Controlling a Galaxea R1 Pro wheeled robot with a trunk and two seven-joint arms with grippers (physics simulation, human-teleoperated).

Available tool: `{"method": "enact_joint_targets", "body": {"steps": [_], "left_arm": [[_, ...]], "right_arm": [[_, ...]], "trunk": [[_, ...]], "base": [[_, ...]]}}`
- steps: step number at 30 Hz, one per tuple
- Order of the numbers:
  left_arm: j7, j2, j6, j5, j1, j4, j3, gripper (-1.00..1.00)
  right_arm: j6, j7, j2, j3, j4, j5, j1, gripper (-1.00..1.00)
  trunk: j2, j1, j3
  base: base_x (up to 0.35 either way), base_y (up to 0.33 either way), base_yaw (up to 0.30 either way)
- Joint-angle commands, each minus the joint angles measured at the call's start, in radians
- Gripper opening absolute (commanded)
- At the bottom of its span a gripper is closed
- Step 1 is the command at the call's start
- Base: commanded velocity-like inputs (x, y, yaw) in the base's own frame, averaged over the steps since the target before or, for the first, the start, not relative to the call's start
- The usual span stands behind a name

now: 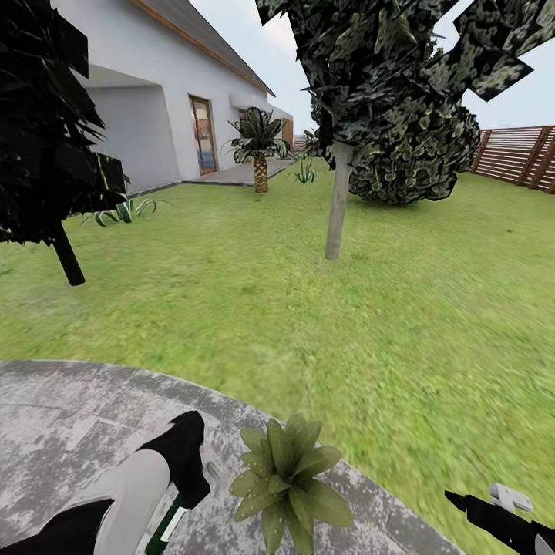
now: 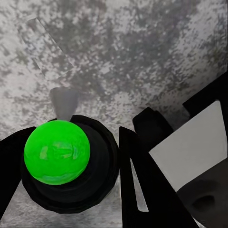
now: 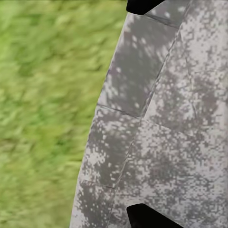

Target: Pick up the pesticide atomizer in the garden and spray insectifuge to fully cover both potted plants in the garden.

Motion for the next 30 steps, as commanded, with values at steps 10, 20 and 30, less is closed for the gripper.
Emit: {"method": "enact_joint_targets", "body": {"steps": [10,20,30], "left_arm": [[-0.006,-0.004,0.016,-0.008,-0.002,-0.031,0.006,-1.00],[-0.004,-0.003,0.015,-0.010,-0.001,-0.029,0.004,-1.00],[0.002,-0.001,0.013,-0.010,0.006,-0.025,0.005,-1.00]], "right_arm": [[0.007,0.006,0.000,-0.009,-0.003,0.006,0.000,1.00],[0.007,0.006,0.000,-0.009,-0.003,0.006,-0.001,1.00],[0.007,0.006,0.000,-0.009,-0.003,0.006,-0.001,1.00]], "trunk": [[-0.036,0.019,-0.017],[-0.099,0.054,-0.045],[-0.099,0.054,-0.045]], "base": [[0.000,0.000,0.000],[0.000,0.000,0.000],[0.000,0.000,0.000]]}}
